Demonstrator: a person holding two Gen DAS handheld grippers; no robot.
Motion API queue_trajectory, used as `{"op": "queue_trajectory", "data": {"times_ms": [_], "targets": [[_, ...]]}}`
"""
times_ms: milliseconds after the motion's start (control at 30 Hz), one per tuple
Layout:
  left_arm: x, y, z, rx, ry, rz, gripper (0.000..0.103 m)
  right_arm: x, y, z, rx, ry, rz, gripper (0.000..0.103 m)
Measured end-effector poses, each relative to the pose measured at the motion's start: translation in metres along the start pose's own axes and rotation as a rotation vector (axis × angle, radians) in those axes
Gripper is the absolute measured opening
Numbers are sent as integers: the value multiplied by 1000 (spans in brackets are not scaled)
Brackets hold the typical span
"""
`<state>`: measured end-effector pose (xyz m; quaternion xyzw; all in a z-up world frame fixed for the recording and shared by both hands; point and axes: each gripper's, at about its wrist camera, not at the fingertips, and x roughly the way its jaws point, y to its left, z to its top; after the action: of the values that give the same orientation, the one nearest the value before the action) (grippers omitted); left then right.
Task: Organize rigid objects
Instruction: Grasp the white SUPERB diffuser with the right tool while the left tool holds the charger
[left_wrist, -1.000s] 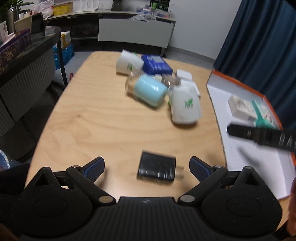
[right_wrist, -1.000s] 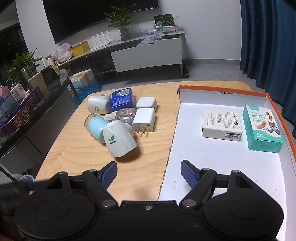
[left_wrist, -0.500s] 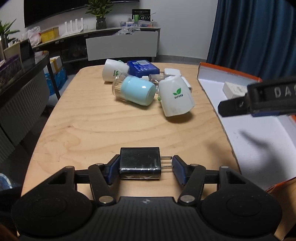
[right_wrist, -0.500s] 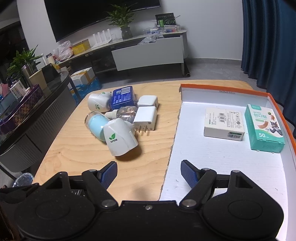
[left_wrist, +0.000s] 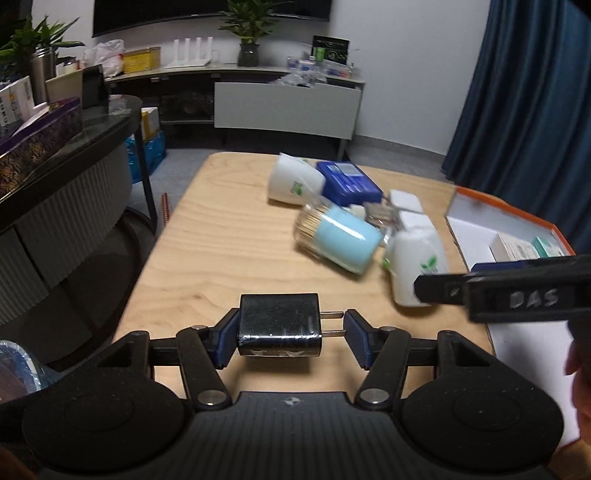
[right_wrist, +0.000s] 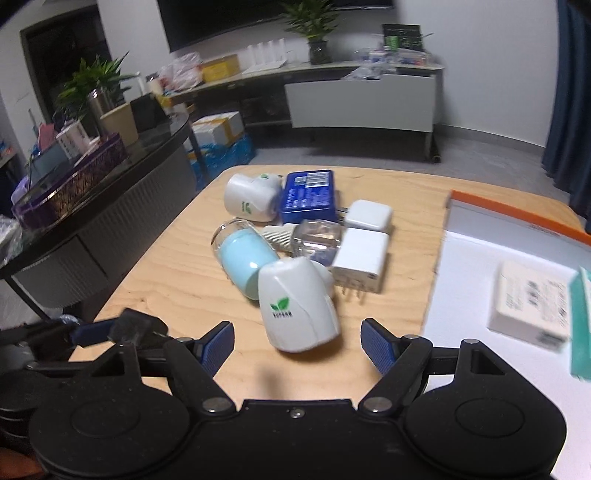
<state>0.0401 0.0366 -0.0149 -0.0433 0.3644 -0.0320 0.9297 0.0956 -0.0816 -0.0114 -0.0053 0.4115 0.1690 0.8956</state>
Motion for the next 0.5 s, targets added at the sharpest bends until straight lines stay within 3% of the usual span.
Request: {"op": "queue_trajectory", "data": {"times_ms": [233, 267, 300, 500], "targets": [[4, 8, 8, -33, -5, 2, 60, 37, 1, 10, -11, 41, -19, 90], [5, 9, 9, -35, -4, 2, 60, 40, 0, 10, -3, 42, -11, 83], [5, 8, 10, -36, -3, 3, 60, 41, -1, 10, 4, 42, -14, 66], [3, 9, 11, -45, -8, -4, 60, 25, 0, 3, 18, 18, -15, 66]]}}
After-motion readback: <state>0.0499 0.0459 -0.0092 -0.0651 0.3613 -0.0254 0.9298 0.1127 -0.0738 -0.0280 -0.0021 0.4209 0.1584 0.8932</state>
